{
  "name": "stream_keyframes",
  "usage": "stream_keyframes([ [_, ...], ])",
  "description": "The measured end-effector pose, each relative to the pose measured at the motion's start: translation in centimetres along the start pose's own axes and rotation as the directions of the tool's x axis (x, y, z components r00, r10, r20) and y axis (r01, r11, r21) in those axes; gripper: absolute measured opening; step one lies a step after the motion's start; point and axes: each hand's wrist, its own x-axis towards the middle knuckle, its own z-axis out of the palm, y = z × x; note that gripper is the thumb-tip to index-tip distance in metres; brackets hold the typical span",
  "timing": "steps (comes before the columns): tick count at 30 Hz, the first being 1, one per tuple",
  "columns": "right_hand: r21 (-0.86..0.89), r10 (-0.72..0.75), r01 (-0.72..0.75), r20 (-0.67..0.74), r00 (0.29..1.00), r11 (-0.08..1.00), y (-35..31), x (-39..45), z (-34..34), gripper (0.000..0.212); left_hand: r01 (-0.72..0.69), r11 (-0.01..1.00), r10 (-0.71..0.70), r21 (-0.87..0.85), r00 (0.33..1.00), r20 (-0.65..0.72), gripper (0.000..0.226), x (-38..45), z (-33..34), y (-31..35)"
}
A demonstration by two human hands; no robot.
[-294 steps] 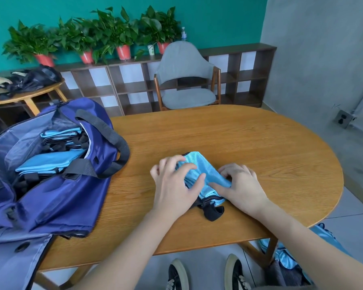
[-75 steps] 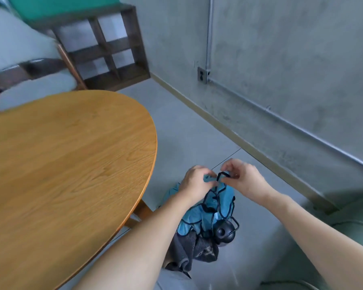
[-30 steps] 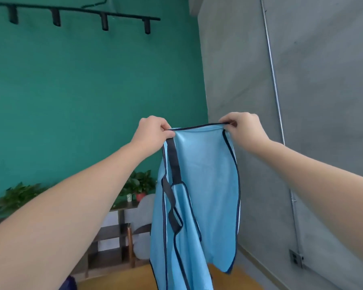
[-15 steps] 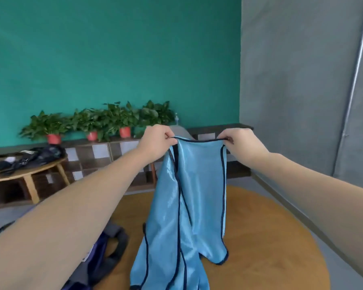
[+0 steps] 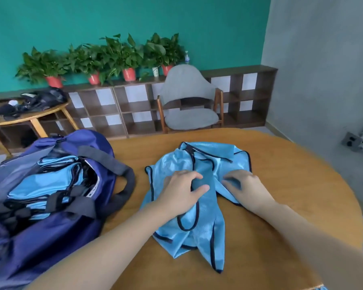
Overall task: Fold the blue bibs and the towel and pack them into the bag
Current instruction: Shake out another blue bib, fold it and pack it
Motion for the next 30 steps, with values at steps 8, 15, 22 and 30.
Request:
stream_keyframes([
  [8,-0.231,0.011,-0.009,0.01,1.0,0.973,-0.8,-2.4,0.7,0.045,-0.112,0.971,0.059,0.213,0.968,0.244,0.074,-2.6,0.9,-2.7],
  [15,-0.082,-0.101,0.088,-0.169,0.98,0.993,-1.5,-6.4,0.3,0.047,0.013,0.673,-0.02,0.739,1.0,0.0,0.057,4.8,-2.8,-6.8],
  [22,-0.048,-0.15,0.142,-0.286,0.947,0.989,-1.4,-6.4,0.4,0.039,0.045,0.925,0.022,0.378,0.985,-0.169,0.047,1.5,0.0,-1.9],
  [30,-0.292,0.127,-0.124,-0.009,0.992,0.948,-1.4,-5.0,0.5,0.079,-0.245,0.965,0.247,0.096,0.969,-0.006,0.051,-4.3,5.0,0.3],
])
